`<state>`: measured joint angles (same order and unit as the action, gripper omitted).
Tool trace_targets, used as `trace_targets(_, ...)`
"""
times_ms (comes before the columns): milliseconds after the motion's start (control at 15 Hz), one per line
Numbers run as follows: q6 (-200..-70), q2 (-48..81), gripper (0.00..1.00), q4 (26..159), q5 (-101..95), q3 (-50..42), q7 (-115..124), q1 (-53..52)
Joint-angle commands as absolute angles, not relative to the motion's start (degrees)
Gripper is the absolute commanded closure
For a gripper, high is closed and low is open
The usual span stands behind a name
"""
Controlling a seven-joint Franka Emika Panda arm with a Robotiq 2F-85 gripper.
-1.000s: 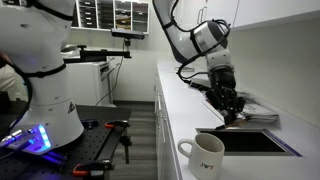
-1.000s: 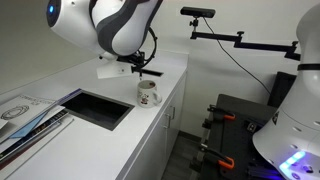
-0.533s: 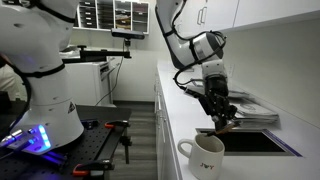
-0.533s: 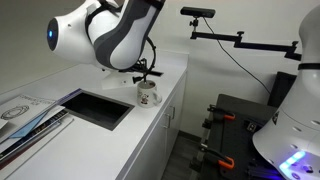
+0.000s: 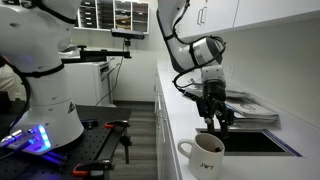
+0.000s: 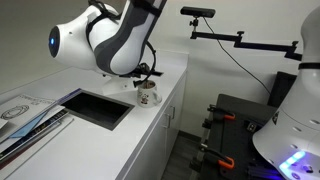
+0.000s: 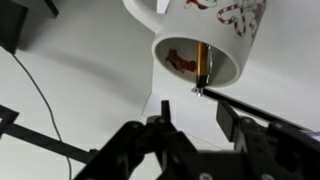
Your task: Put the pen inside the white mug
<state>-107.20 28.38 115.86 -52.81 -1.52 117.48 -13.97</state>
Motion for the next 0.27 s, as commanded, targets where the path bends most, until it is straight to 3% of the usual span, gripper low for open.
trace_targets(0, -114.4, 22.7, 0.14, 119.2, -50.7, 1.0, 109.4, -9.4)
trace_targets(133, -117.8, 19.7, 0.00, 120.5, -47.9, 1.3, 103.4, -7.5)
trace_targets(200, -119.0, 18.2, 0.00, 121.2, -46.0, 1.2, 99.4, -6.7)
